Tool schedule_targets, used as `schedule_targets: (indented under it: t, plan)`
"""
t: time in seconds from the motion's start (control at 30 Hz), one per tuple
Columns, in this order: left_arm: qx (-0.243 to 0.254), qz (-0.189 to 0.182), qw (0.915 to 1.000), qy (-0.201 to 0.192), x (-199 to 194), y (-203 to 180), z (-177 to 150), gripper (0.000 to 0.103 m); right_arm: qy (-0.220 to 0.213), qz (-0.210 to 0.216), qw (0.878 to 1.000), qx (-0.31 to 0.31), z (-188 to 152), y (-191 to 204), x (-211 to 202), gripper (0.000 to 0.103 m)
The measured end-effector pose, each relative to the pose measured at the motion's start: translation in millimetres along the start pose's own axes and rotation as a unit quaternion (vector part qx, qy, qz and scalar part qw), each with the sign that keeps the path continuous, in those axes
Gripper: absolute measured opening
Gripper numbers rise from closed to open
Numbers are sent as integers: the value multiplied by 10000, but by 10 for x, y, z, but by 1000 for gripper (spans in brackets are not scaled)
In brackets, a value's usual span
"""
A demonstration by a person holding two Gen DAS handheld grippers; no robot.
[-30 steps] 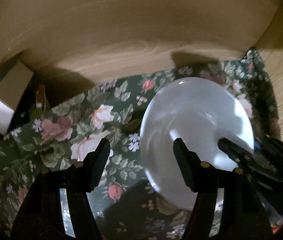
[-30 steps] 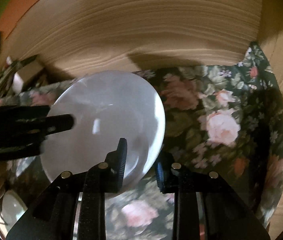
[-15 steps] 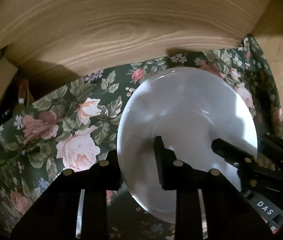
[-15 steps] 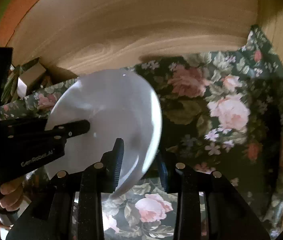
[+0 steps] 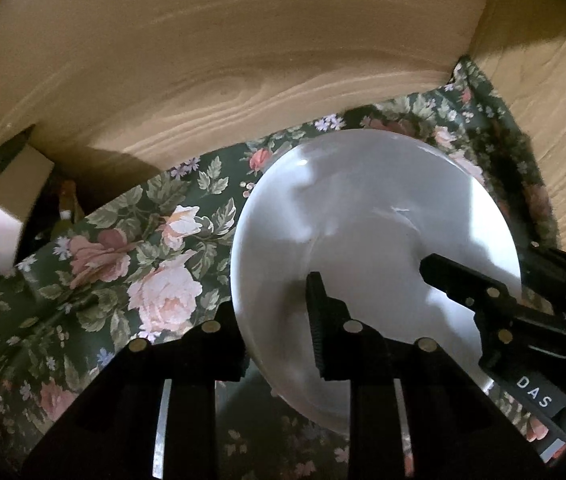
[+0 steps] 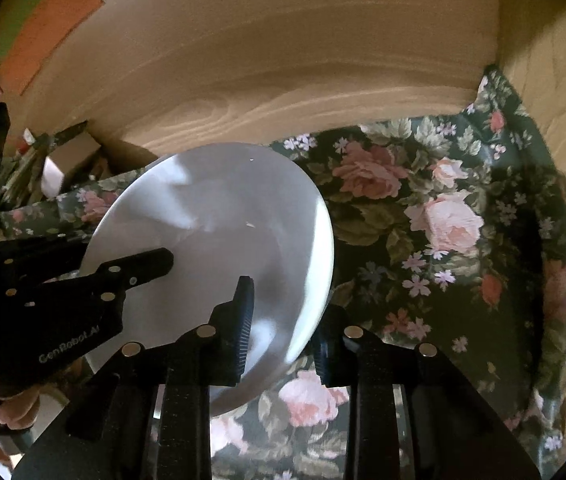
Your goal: Organize plates and bowls
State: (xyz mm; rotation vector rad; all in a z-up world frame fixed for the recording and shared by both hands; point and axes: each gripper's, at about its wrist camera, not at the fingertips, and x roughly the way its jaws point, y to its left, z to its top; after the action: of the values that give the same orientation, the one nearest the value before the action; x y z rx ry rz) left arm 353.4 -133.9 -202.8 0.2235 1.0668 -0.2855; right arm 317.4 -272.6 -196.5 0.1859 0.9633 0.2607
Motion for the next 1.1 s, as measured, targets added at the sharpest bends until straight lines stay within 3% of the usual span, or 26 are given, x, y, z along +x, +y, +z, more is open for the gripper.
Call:
schedule_targets:
  t: [0.43, 1.1]
  plan:
    - [-150, 73, 9978, -634, -759, 44, -275, 24, -626, 227, 9976, -209, -135, 287, -756, 24]
    - [-681, 188, 9915, -1090, -1495, 395, -954, 24, -943, 541, 9922, -617, -397, 883, -1054, 24]
